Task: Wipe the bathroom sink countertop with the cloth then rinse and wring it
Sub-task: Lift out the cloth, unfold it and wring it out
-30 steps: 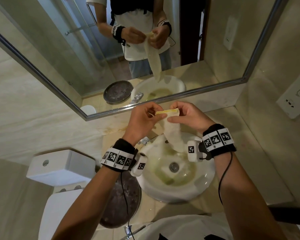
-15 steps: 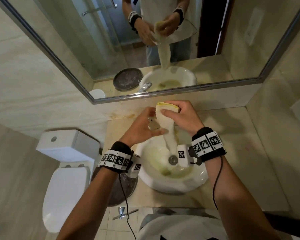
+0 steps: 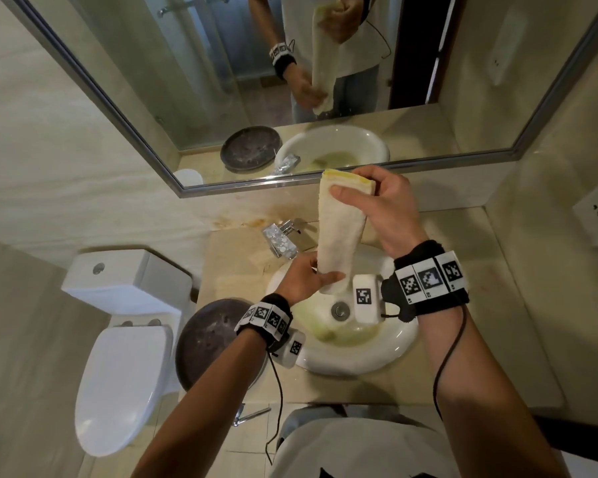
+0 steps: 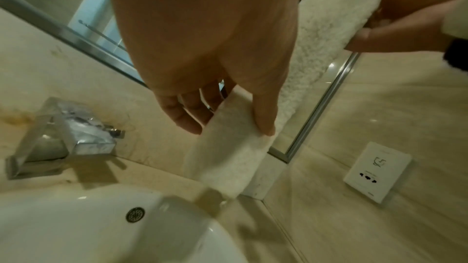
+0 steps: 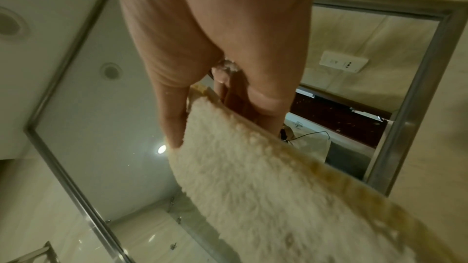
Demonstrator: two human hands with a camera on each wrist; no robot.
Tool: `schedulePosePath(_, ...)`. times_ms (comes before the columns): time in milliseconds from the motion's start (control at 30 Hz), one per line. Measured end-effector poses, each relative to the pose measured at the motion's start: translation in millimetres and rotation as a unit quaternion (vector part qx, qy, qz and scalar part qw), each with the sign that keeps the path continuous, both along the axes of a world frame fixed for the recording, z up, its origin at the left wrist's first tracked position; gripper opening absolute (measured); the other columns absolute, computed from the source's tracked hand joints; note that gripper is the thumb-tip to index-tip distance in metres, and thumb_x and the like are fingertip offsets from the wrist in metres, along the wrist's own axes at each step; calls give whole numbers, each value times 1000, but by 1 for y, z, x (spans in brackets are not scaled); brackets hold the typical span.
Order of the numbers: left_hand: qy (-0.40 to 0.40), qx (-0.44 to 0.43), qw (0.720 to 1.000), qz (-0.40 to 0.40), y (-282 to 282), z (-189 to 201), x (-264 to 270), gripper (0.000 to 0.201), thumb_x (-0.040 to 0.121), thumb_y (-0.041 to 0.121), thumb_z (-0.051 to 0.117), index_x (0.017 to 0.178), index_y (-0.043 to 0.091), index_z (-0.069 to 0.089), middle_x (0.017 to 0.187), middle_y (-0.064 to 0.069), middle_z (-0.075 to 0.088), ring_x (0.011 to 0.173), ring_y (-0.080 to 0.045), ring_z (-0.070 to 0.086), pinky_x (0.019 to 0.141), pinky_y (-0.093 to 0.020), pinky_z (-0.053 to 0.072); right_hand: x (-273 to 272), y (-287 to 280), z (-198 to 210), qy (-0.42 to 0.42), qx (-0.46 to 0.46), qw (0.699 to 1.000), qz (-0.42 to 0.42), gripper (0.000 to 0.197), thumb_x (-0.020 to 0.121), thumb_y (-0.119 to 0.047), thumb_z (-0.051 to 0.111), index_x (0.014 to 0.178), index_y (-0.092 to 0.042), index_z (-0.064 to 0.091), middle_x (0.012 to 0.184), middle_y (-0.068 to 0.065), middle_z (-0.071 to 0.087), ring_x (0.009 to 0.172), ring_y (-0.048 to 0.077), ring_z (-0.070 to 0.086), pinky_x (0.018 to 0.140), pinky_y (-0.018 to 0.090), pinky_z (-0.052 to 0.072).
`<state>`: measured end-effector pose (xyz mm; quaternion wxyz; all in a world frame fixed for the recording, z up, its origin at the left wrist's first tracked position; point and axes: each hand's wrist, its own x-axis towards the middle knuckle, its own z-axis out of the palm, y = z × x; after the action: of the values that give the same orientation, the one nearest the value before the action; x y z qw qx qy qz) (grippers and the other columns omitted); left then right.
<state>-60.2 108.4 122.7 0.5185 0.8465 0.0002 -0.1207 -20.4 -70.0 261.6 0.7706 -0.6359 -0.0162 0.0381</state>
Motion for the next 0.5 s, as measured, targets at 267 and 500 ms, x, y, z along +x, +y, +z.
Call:
schedulePosePath(267,50,62,993,-87,19,-40,12,48,79,47,78,119,22,69,116,7,72,104,-13,68,90,-36,56,-1,14,-1,29,52,993,-106,36,77,-15,85,109,-7,69,104,10,75,98,25,71,87,40,57)
schedulePosePath(500,95,56,984,-139,31,-53,21,23,92,27,66,108,11,70,102,-5,72,94,-20,67,80,-29,51,-11,16,-10,45,87,977,-192,32,78,-11,84,105,-8,67,101,11,74,93,25,70,85,43,56)
